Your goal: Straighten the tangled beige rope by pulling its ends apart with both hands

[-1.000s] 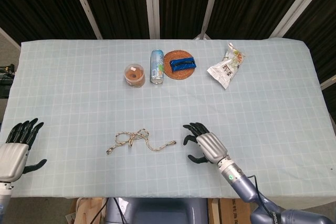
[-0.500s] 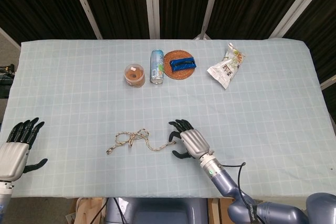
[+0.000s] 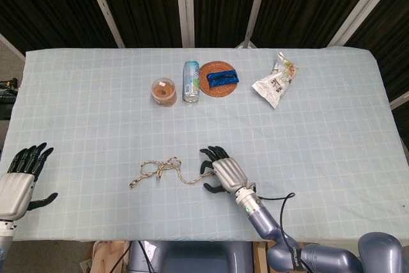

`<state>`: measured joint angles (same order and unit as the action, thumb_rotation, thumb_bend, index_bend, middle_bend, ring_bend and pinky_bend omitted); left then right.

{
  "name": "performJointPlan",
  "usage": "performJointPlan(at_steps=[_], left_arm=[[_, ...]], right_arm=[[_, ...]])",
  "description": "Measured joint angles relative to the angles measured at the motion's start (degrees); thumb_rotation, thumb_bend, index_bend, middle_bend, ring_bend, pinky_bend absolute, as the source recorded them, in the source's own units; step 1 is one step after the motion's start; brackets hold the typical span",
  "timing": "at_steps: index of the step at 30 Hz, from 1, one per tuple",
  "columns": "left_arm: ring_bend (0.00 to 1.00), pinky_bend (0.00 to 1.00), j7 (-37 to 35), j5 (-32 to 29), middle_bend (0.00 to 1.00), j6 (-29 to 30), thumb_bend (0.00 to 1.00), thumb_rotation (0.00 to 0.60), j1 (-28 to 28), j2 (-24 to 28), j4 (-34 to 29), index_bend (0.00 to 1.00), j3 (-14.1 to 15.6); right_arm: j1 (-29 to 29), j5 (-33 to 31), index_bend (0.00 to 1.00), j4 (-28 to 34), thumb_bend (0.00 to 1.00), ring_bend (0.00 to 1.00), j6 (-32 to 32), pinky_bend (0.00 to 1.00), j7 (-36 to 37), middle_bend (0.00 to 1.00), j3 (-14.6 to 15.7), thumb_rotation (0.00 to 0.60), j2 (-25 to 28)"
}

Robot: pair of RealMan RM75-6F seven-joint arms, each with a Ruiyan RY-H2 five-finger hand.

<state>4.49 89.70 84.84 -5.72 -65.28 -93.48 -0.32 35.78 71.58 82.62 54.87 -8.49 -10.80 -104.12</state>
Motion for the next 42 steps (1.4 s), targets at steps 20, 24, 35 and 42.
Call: performJointPlan(at_steps=[20,24,35,42], left_arm=[[0.0,0.0,-0.4,-0.3,0.0,-0.3,0.05,0.6,-0.2,0.0,-0.2,0.0,0.0],[0.0,0.0,-0.4,-0.2,0.0,-0.3,0.05,0.6,-0.2,0.0,-0.2,0.0,0.0],[0.0,0.0,-0.6,-0.3,0.0,-0.3,0.05,0.6,-0.2,0.1,-0.3,0.0,0.0],[0.0,0.0,-0.5,-0.5,0.0,-0.5,0.05,0.6,-0.3,0.1,-0.3,0.0,0.0]], right_arm=[[0.9,-1.9,0.53,-1.2,0.39,0.0,-0.1,0.0,-1.0,0.16,0.4,0.6,-1.4],[0.8,-2.2,0.54,-0.9,0.39,0.0,0.1,0.0,-1.1,0.16,0.4,0.6,-1.4],[0.7,-2.9,0.59,-0.4,0.45,0.0,0.3,0.0,-1.6,0.17,0.9,0.6,-1.5],[0.6,-3.1,0.62,0.2,0.46,0.0,0.6,0.0,-1.9,0.18,1.0,0.6,-1.1]])
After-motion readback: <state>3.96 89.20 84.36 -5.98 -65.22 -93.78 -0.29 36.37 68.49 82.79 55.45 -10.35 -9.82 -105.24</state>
